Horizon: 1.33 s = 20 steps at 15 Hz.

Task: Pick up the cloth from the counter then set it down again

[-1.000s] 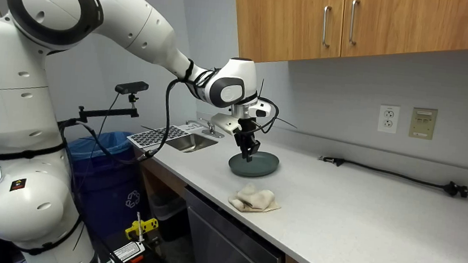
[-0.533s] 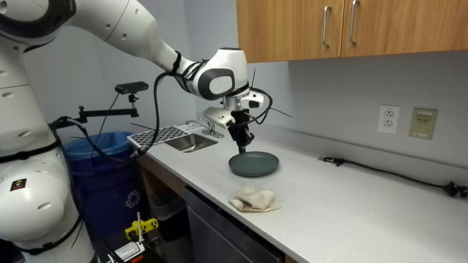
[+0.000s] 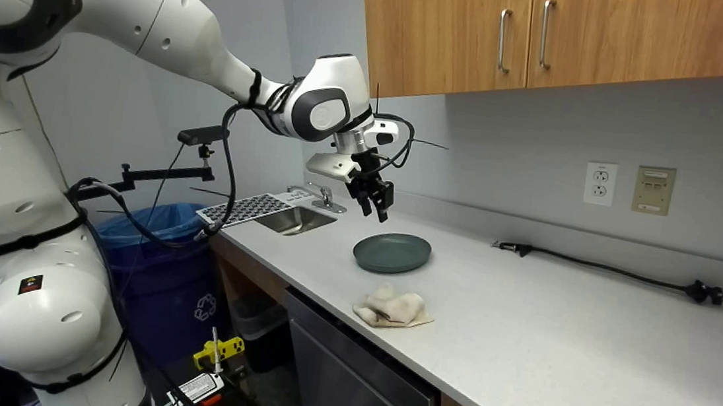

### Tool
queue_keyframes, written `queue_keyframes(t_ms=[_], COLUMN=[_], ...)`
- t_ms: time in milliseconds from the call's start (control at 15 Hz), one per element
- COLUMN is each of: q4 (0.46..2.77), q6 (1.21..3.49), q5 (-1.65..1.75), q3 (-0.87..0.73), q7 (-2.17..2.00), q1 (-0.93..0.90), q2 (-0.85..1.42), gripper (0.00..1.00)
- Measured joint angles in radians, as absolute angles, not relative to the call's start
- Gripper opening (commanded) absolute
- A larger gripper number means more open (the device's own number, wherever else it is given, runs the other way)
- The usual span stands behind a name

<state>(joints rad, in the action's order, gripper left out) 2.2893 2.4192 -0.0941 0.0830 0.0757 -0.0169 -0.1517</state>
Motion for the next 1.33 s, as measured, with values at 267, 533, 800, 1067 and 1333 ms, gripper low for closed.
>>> queue_keyframes(t_ms=[267,533,800,1067,1333], q4=[2.299,2.314,2.328,2.336,2.337], q6=[2.434,2.444,2.456,2.456,2.457], q5=[-0.067,-0.053,-0.052,-0.052,-0.052], q3=[0.083,0.082,0.081,0.081,0.081], q7=[0.089,0.097,0.108,0.109,0.109], q1=[-0.024,-0.025,-0.025,-0.025,-0.026], q2=[-0.178,-0.208,-0.235,-0.244,-0.245], gripper=[1.0,1.0,1.0,1.0,1.0])
